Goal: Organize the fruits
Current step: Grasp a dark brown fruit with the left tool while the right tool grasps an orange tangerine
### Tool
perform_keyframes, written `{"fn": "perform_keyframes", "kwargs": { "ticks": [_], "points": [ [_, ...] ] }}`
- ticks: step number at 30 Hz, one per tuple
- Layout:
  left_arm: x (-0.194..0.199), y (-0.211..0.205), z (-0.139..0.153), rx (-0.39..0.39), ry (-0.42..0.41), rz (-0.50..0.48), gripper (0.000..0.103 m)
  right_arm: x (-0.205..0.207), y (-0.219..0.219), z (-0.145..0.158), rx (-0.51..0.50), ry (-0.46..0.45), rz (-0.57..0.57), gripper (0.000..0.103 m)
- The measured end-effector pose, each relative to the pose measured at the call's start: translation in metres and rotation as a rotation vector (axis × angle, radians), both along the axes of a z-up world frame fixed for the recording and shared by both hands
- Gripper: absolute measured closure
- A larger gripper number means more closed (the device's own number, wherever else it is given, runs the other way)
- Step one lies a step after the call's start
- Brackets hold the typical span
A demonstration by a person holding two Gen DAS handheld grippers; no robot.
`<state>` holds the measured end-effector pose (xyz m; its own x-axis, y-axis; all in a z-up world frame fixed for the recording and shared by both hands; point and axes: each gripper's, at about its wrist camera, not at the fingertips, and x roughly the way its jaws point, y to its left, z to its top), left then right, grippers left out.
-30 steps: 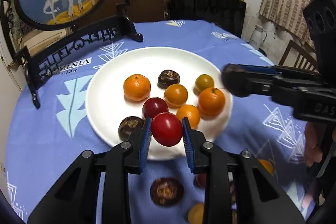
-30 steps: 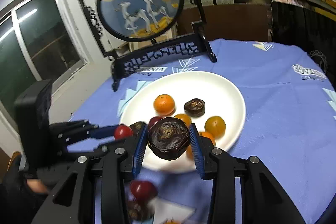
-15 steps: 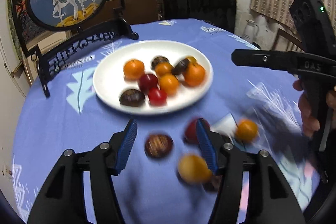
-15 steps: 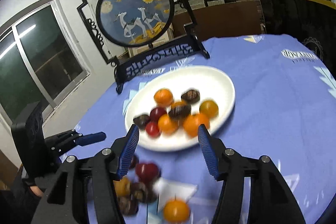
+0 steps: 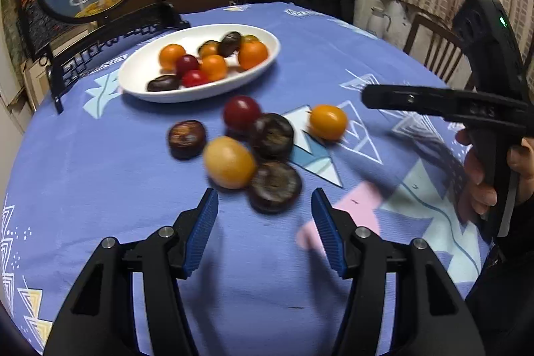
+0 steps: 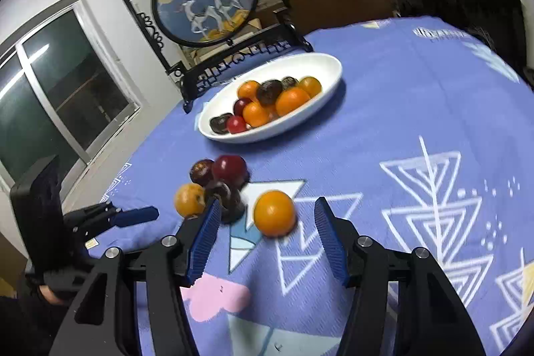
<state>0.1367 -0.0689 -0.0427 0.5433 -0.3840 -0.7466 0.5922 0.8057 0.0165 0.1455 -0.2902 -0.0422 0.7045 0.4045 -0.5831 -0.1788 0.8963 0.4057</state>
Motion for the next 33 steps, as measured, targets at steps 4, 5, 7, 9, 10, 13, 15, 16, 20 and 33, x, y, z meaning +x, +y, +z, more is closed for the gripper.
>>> {"fn": "perform_keyframes", "kwargs": {
  "ticks": [4, 5, 7, 9, 10, 13, 15, 16, 20, 33],
  "points": [
    [0.003, -0.017, -0.01, 0.039, 0.01, 0.001, 0.053, -0.003, -0.005, -0.004, 0.007, -0.001, -0.013, 0.044],
    [0.007, -0.019, -0.012, 0.048, 0.011, 0.017, 0.053, -0.003, -0.006, -0.004, 0.008, -0.002, -0.013, 0.044],
    [0.014, -0.023, -0.015, 0.059, 0.014, 0.038, 0.053, -0.004, -0.007, -0.004, 0.012, -0.005, -0.008, 0.044],
    [0.021, -0.027, -0.02, 0.074, 0.04, 0.04, 0.053, -0.005, -0.007, -0.004, 0.01, -0.006, -0.003, 0.044],
    [0.023, -0.029, -0.022, 0.082, 0.045, 0.038, 0.053, -0.005, -0.007, -0.004, 0.008, -0.004, 0.001, 0.044],
    [0.026, -0.03, -0.022, 0.064, 0.05, 0.04, 0.061, -0.004, -0.007, -0.005, 0.002, 0.003, 0.001, 0.044],
    [0.028, -0.022, -0.021, 0.018, 0.072, 0.04, 0.061, -0.004, -0.004, -0.006, -0.016, 0.008, 0.001, 0.044],
    [0.026, -0.02, -0.019, 0.002, 0.071, 0.039, 0.061, -0.003, -0.002, -0.006, -0.031, 0.01, 0.005, 0.044],
    [0.006, -0.007, -0.004, -0.05, 0.016, 0.019, 0.061, -0.004, 0.009, -0.005, -0.101, 0.012, 0.029, 0.044],
    [-0.003, 0.036, 0.005, -0.106, 0.015, 0.083, 0.061, 0.039, 0.038, -0.019, -0.226, 0.123, 0.062, 0.05]
  ]
}}
